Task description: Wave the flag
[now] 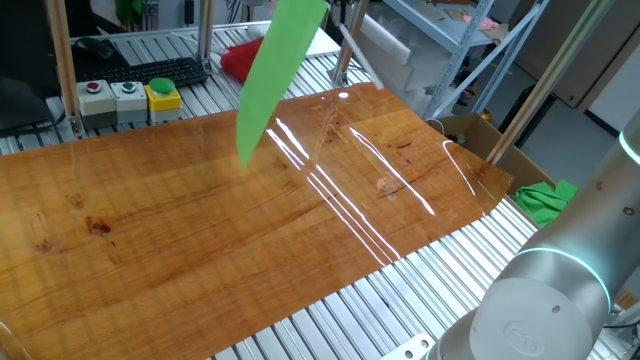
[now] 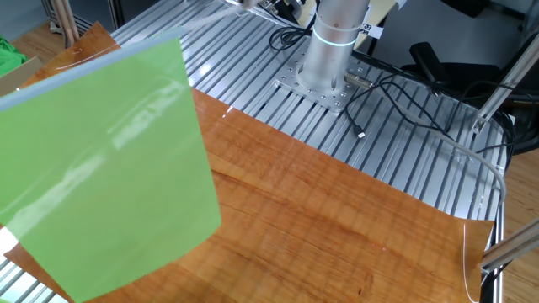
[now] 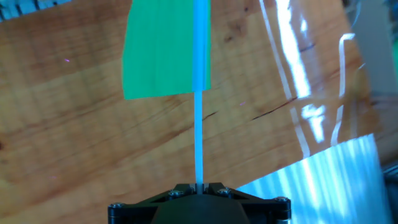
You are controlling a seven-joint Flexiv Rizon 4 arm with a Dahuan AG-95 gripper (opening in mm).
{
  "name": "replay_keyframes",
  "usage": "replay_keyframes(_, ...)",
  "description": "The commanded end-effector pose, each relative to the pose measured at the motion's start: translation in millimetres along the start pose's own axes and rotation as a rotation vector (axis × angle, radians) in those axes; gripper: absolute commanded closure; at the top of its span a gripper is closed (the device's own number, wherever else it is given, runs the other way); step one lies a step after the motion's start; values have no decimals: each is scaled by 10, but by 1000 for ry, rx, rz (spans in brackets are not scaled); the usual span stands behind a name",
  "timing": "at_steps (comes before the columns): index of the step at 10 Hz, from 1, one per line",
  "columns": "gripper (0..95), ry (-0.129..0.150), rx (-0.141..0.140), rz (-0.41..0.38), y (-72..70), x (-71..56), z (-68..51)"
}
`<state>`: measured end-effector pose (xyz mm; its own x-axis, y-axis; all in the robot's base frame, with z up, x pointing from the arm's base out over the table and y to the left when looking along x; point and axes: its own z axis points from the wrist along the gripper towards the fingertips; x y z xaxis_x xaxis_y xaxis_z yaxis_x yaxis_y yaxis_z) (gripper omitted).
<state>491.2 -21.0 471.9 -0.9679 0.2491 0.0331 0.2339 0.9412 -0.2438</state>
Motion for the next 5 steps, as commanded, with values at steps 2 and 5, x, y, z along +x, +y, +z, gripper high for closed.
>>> replay_keyframes(2,950,-29,-4,-241,-202,-45,64)
replay_keyframes(5,950,-27,-14,-247,-200,-42,63)
